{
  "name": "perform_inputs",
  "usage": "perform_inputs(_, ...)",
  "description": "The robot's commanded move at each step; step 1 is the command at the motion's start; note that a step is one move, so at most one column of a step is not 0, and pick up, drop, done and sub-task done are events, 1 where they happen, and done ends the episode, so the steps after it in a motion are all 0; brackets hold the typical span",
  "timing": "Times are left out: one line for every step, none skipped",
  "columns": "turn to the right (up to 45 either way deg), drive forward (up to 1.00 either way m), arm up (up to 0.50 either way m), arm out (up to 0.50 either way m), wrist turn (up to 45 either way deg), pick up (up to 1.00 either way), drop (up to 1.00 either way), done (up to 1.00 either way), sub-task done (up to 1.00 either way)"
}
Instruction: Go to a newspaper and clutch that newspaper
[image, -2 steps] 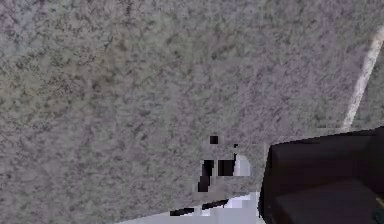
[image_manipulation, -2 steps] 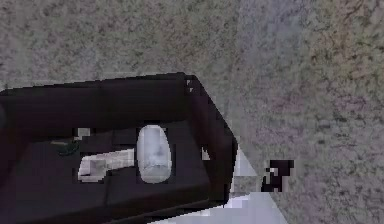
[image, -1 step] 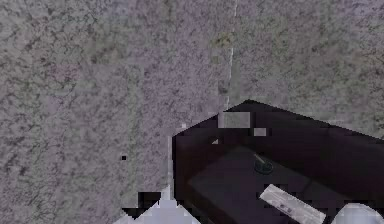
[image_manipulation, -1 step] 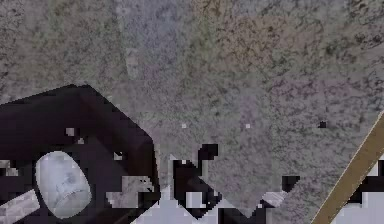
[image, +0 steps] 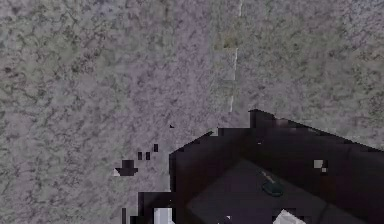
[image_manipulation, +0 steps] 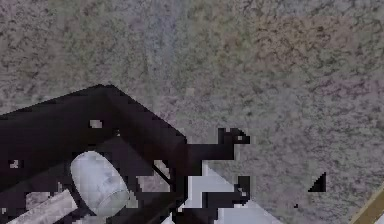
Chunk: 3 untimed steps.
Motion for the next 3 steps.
perform_inputs(45.0,0.0,0.0,0.0,0.0,0.0,0.0,0.0,0.0)
perform_inputs(24.0,0.0,0.0,0.0,0.0,0.0,0.0,0.0,0.0)
perform_inputs(0.0,0.1,0.0,0.0,0.0,0.0,0.0,0.0,0.0)
